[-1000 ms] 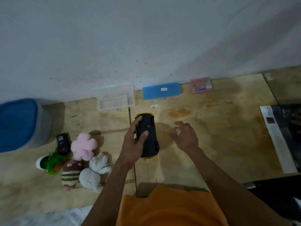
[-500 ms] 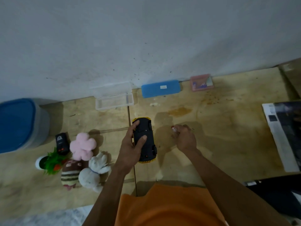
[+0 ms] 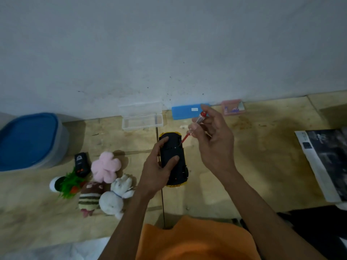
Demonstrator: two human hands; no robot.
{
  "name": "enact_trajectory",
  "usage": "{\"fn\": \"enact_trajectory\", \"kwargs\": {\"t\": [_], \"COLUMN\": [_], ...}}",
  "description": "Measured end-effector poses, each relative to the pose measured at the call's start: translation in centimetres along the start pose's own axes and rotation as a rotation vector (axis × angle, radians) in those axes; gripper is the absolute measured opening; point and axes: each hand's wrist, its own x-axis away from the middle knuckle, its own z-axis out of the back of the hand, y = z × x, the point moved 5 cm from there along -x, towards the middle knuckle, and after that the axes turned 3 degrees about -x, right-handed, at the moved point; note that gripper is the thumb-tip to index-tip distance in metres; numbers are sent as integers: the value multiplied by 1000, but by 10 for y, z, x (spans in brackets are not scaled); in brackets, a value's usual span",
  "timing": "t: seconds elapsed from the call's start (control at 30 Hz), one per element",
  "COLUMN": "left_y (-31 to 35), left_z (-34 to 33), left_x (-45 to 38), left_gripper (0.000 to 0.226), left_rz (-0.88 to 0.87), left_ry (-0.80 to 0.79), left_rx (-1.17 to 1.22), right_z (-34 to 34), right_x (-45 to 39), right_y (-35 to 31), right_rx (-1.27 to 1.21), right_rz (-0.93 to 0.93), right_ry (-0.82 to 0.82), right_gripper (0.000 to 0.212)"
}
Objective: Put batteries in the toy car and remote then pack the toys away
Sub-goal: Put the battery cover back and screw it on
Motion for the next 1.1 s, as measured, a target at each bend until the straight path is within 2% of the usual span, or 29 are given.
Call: {"fn": "enact_trajectory", "kwargs": {"t": [0.4,1.1], "left_y": [33,46], "left_z": [22,21], "left_x": [22,25], "left_gripper": [61,59], "left_rz": [-131,-129], "left_ry": [39,58], "left_rx": [45,68], "right_z": [-12,-7], "right_x": [20,18], "right_y": [-29,-37], "right_rx": [2,48], "right_rz": [110,165], "right_ry": [18,21], "right_gripper": [40,42]}}
